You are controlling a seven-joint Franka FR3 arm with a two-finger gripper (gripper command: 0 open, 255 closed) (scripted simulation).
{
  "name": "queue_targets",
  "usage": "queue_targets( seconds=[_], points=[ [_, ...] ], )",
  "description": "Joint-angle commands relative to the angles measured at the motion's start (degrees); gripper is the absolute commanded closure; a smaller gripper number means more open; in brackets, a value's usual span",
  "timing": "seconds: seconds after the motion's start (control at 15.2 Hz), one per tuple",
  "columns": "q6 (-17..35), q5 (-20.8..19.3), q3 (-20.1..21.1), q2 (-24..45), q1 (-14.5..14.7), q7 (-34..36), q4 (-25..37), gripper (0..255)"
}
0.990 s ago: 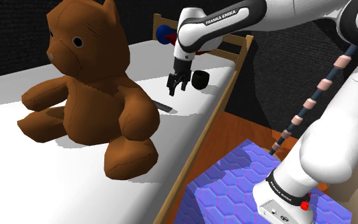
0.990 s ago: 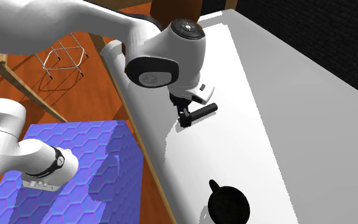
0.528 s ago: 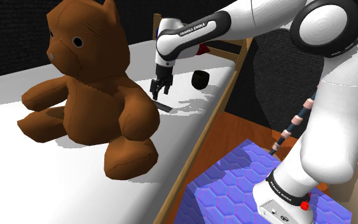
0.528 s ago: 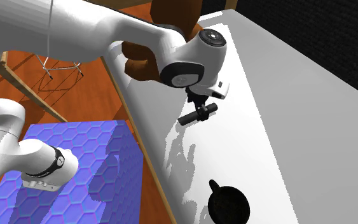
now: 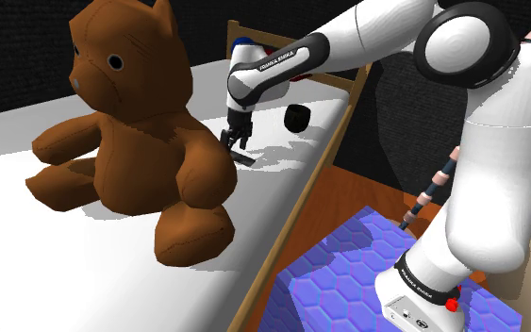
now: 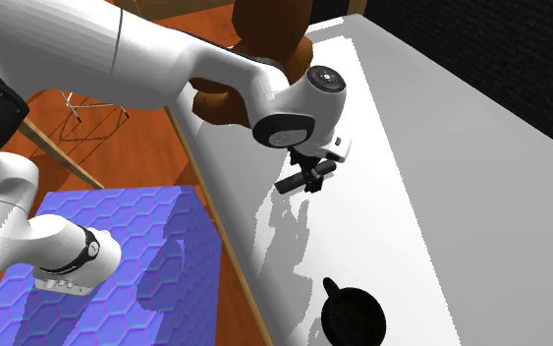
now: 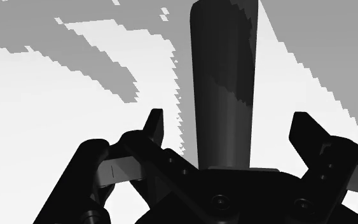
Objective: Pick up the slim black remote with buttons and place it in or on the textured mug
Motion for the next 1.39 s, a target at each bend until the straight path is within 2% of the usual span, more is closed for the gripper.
queue_targets(
  seconds=[0.0,0.4,0.46,1.06,1.32],
  points=[
    [0.5,0.0,0.0,0.0,0.0,0.0,-0.4,0],
    [0.5,0.0,0.0,0.0,0.0,0.0,-0.4,0],
    [0.5,0.0,0.0,0.0,0.0,0.0,-0.4,255],
    [0.5,0.0,0.0,0.0,0.0,0.0,-0.4,255],
    [-2.0,0.0,0.0,-1.5,0.0,0.1,0.5,255]
  ],
)
